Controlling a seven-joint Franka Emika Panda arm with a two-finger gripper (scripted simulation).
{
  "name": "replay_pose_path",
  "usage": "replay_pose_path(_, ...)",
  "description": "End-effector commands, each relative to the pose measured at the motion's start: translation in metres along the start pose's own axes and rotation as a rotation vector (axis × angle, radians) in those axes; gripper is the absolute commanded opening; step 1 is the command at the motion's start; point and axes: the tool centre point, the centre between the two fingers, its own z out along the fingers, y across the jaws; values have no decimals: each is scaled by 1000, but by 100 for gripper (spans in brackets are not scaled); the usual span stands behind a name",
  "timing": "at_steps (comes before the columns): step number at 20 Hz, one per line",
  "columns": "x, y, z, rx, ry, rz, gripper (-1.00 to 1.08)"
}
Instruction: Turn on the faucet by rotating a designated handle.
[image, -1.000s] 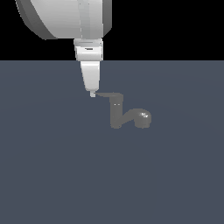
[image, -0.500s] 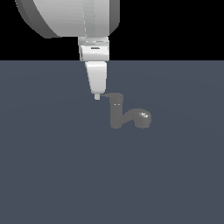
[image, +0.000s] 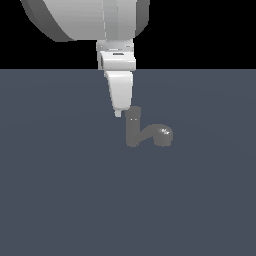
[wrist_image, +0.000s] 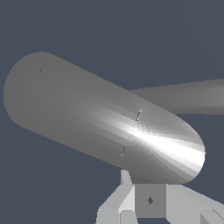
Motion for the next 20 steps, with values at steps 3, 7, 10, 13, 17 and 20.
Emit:
replay_pose_path(3,18,4,1,-1,0,2,-100)
replay_pose_path(7,42,10,1,-3,0,6,-100)
replay_pose_path(10,60,15,1,-5,0,8,-100)
replay_pose_path(13,79,19,2,-6,0,11,-100)
replay_pose_path(17,61,11,0,-3,-2,-32,-100)
replay_pose_path(20,74,5,0,-4,-2,-25,-100)
